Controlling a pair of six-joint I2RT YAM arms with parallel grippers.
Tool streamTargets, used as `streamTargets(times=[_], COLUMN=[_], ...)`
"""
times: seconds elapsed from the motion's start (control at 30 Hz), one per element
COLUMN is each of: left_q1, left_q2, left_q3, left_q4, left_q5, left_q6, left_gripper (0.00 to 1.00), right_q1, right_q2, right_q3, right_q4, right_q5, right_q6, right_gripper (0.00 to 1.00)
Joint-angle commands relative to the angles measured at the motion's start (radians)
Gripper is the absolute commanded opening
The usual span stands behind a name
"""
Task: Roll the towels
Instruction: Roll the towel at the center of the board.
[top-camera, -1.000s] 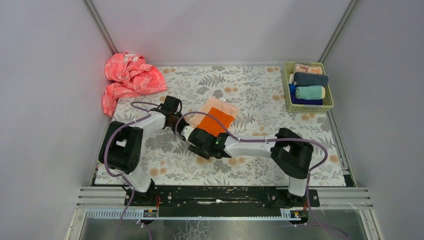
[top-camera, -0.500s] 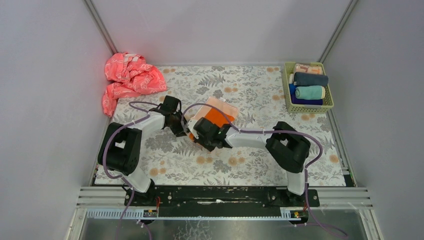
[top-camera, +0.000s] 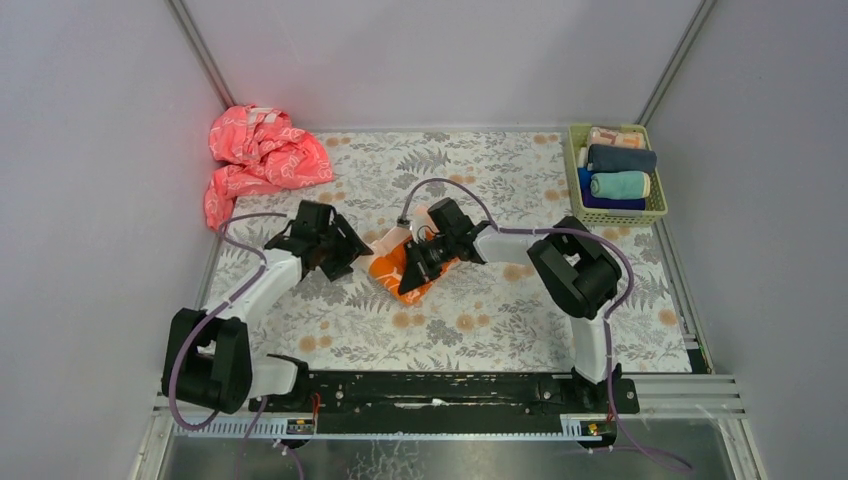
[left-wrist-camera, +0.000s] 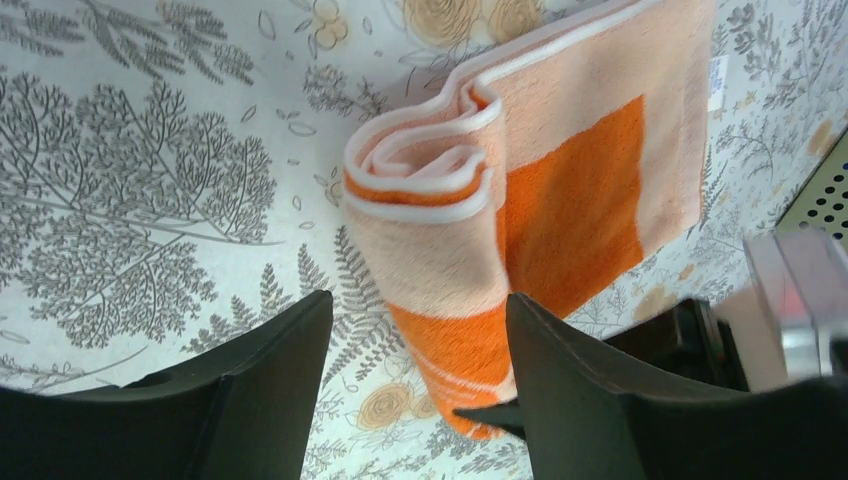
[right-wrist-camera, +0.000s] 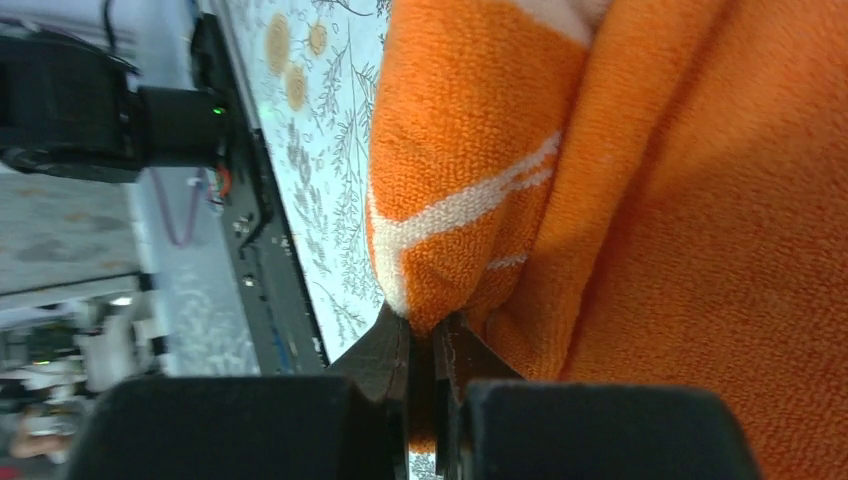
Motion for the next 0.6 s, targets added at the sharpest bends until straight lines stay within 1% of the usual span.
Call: streamTargets(times=[0.0,0.27,0.33,0.43,0.5,0.57], left_q1=[0.005,0.005,0.003,0.001,0.001,-0.006], left_q2=[-0.027,0.062,0.077,0.098,0.139,0.178], left_q3=[-0.049,-0.024,-0.013,-0.008,-0.001,0.01], left_q4=[0.005,0.078,0.098,0.126,0.135,0.143], left_q5=[0.043,0.095,0.1,0.081,0.08,0.067], left_q6=[-0.033,-0.03,-0.032,-0.033,-0.031,-0.025], left_gripper=[0.64,0.64,0.64,0.65,0.64,0.63], right_q1=[-0.063,-0.109,-0.116,-0.132,-0.139,-0.141], right_q2=[0.06,0.192,0.215,0.251,0.271,0.282], right_q3=[-0.036,-0.039,-0.054,-0.093,-0.116,-0.12], right_q4=[0.221,0.275,0.32,0.461,0.546,0.557], right_q5=[-0.26,-0.306,-0.313,-0.312,-0.31,-0.297], right_q6=[0.24,0.323,0.362,0.456,0.524,0.537], right_gripper=[0.0,0.0,0.0,0.0,0.0,0.04])
